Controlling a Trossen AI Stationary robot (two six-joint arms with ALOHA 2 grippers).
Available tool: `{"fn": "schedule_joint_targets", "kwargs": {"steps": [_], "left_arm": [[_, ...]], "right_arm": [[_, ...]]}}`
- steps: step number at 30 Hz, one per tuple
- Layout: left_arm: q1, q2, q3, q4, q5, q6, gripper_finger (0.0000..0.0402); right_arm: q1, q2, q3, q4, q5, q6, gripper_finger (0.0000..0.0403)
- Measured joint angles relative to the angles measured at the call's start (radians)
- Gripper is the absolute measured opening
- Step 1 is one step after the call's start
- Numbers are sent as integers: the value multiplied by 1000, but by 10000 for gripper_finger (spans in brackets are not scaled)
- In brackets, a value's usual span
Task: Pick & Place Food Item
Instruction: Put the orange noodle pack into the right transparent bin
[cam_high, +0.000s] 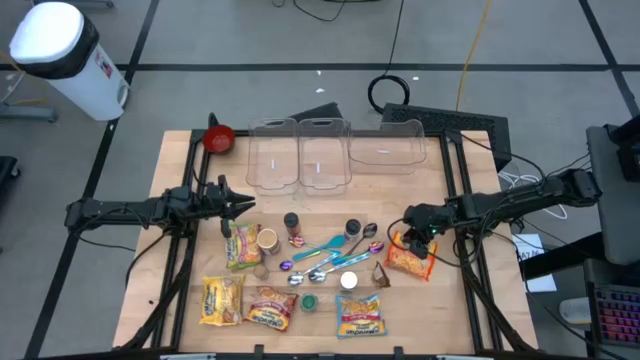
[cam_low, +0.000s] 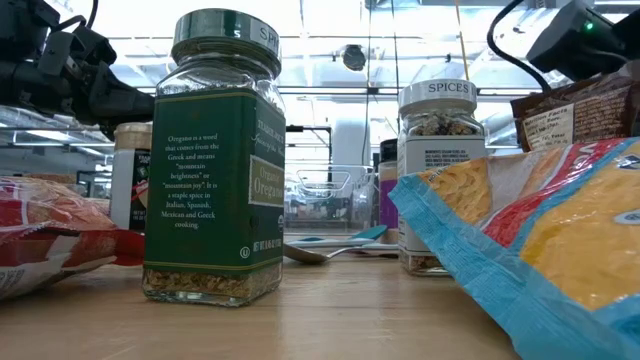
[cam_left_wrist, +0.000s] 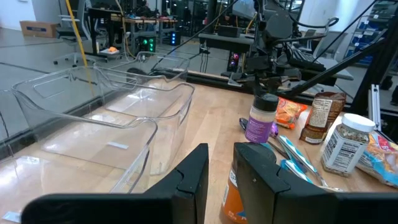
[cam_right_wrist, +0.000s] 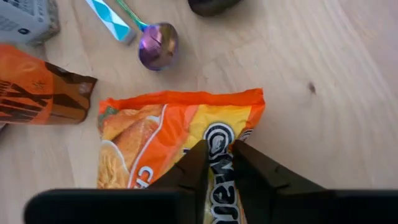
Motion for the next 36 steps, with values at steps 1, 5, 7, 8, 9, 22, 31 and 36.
{"fn": "schedule_joint_targets", "kwargs": {"steps": [1, 5, 7, 8, 9, 22, 31, 36], "left_arm": [[0, 0, 0, 0, 0, 0, 81], [0, 0, 0, 0, 0, 0, 81], [0, 0, 0, 0, 0, 0, 81], [0, 0, 0, 0, 0, 0, 81], [0, 0, 0, 0, 0, 0, 81], [0, 0, 0, 0, 0, 0, 81], [0, 0, 0, 0, 0, 0, 81], [0, 0, 0, 0, 0, 0, 81]], "right_arm": [[-1, 0, 0, 9, 0, -11, 50], [-1, -11, -1, 53, 2, -40, 22], [-1, -21, -1, 69, 2, -57, 10], [-1, -27, -1, 81, 2, -63, 5], [-1, -34, -1, 90, 2, -67, 3], [-1, -192, -1, 250, 50, -137, 1], [-86, -240, 67, 360, 188, -303, 0], [-191, -210, 116, 539, 187, -500, 0]]}}
